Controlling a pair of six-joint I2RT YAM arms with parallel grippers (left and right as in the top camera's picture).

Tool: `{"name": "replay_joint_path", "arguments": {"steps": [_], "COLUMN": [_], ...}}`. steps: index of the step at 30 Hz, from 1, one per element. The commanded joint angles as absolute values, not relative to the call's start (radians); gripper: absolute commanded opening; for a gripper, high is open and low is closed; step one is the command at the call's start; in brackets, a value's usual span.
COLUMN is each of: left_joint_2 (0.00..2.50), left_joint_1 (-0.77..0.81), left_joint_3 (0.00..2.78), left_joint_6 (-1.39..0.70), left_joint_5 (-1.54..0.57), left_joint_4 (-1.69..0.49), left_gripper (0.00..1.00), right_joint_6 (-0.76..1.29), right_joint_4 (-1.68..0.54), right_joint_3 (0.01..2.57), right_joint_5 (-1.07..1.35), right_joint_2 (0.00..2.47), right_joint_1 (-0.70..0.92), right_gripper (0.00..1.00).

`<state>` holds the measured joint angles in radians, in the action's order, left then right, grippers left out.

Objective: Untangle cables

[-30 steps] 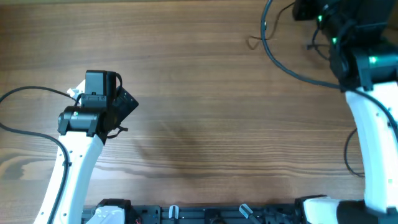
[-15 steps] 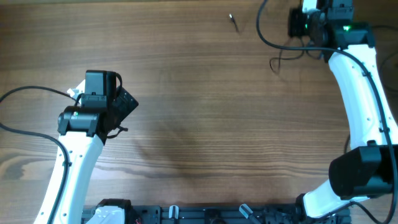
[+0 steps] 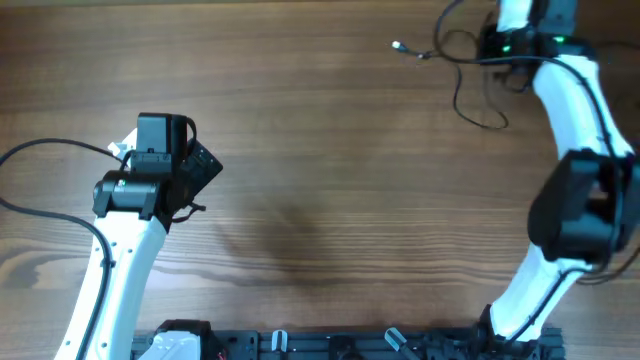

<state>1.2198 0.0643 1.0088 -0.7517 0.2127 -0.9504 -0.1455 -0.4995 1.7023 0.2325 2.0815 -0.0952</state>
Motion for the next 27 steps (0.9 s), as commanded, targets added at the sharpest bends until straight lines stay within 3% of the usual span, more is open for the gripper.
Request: {"name": "replay_joint_path", "arguments": {"steps": [1,2,3,4,10,13,14,16,18,24,27], "left_joint_2": [1.212,1.212,1.212,1.212,1.212,1.212,1.212,1.212,1.212,1.212,1.212], "left_joint_1": [0.06,0.06,0.06,0.06,0.06,0.06,0.06,0.06,0.06,0.06,0.06], "left_joint_3": [1.007,1.007,1.007,1.007,1.007,1.007,1.007,1.007,1.007,1.007,1.007], "left_joint_6": [-0.737,-0.737,-0.737,-0.737,-0.737,-0.737,-0.737,-0.737,-0.737,-0.737,-0.737], "left_joint_5": [0.229,0.229,0.229,0.229,0.229,0.229,0.229,0.229,0.229,0.229,0.229], "left_joint_4": [-0.952,-0.952,-0.952,-0.952,-0.952,-0.952,-0.951,-0.951,-0.952,-0.952,-0.952], "left_gripper": [1.0,1.0,1.0,1.0,1.0,1.0,1.0,1.0,1.0,1.0,1.0], "right_joint_6": [-0.209,-0.205,-0.191,-0.113,0.188,0.212,0.212,0.21,0.209,0.22,0.227], "right_joint_4": [-0.498,-0.498,-0.498,-0.498,-0.52,-0.534,-0.536,-0.523,-0.465,-0.204,-0.118], "right_joint_3": [1.694,1.694,1.696,1.706,1.713,1.695,1.693,1.693,1.693,1.693,1.693], "right_joint_5": [0.086,0.035,0.006,-0.004,-0.112,-0.159,-0.089,0.101,0.128,-0.051,-0.105], "right_joint_2": [2.182,2.187,2.18,2.154,1.93,1.929,1.929,1.94,1.985,2.2,2.275], "right_joint_1": [-0.047,-0.047,-0.053,-0.066,-0.254,-0.391,-0.421,-0.451,-0.438,-0.403,-0.403], "right_gripper": [0.12,0.52,0.83,1.0,1.0,1.0,0.98,0.82,0.75,0.84,0.84]}}
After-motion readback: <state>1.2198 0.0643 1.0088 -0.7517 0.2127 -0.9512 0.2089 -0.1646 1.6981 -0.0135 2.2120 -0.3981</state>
